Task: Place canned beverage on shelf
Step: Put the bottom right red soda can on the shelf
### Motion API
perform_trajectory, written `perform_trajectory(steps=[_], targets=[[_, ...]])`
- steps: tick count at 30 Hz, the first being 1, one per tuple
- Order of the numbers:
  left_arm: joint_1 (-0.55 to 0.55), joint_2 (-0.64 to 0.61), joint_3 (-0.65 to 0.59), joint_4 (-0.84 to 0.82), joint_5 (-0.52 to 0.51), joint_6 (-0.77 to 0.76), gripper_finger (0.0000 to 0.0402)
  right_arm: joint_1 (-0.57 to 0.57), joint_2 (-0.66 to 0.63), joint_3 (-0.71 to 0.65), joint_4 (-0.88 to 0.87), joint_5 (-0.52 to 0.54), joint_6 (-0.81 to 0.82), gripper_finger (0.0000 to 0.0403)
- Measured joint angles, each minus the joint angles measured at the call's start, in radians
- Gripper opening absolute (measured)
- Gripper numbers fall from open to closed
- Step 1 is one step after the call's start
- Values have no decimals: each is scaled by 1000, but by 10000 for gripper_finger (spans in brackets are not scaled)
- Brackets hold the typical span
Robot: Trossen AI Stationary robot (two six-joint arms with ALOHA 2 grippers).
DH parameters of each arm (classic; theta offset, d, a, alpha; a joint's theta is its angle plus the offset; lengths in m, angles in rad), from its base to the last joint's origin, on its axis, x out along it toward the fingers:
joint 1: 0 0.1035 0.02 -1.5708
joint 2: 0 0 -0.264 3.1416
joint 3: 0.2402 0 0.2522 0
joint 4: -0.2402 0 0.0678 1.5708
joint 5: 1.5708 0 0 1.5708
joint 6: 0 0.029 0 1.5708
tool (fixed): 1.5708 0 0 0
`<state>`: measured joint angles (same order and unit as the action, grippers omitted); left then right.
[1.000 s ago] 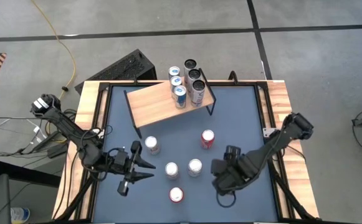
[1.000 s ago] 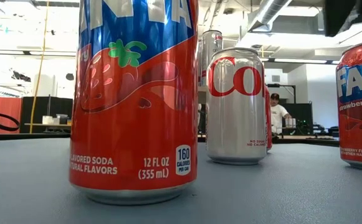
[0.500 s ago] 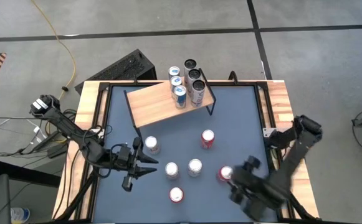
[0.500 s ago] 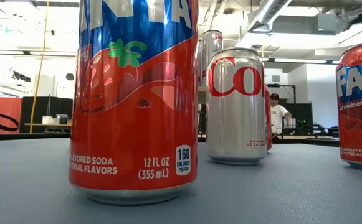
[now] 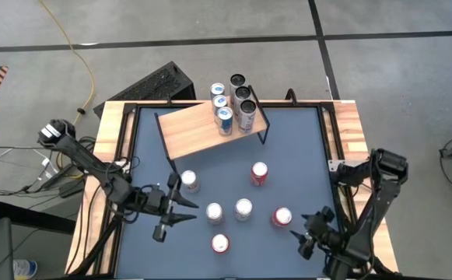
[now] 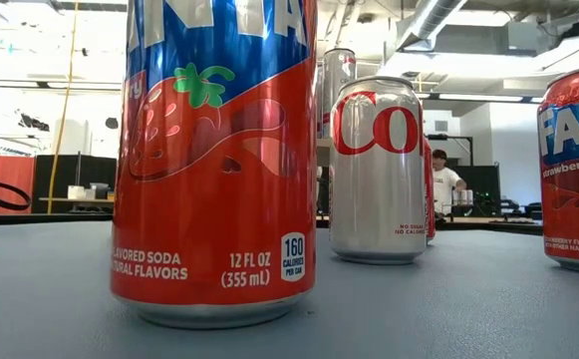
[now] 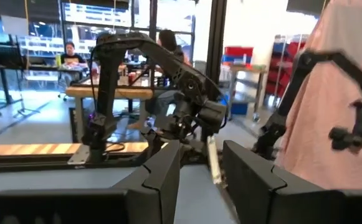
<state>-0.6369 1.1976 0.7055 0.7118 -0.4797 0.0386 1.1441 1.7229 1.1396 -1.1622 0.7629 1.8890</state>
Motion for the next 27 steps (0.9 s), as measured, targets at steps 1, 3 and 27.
perform_trajectory(steps=[1,3,27], targets=[[0,14,0,6,0,6,122,2,0,-18,19,3,-1,320],[6,43,0,26,-2,19,137,-2,0,-46,54,8,-13,328],[71,97,0,89,55,-96,259,-130,0,-234,448,138,-292,369]])
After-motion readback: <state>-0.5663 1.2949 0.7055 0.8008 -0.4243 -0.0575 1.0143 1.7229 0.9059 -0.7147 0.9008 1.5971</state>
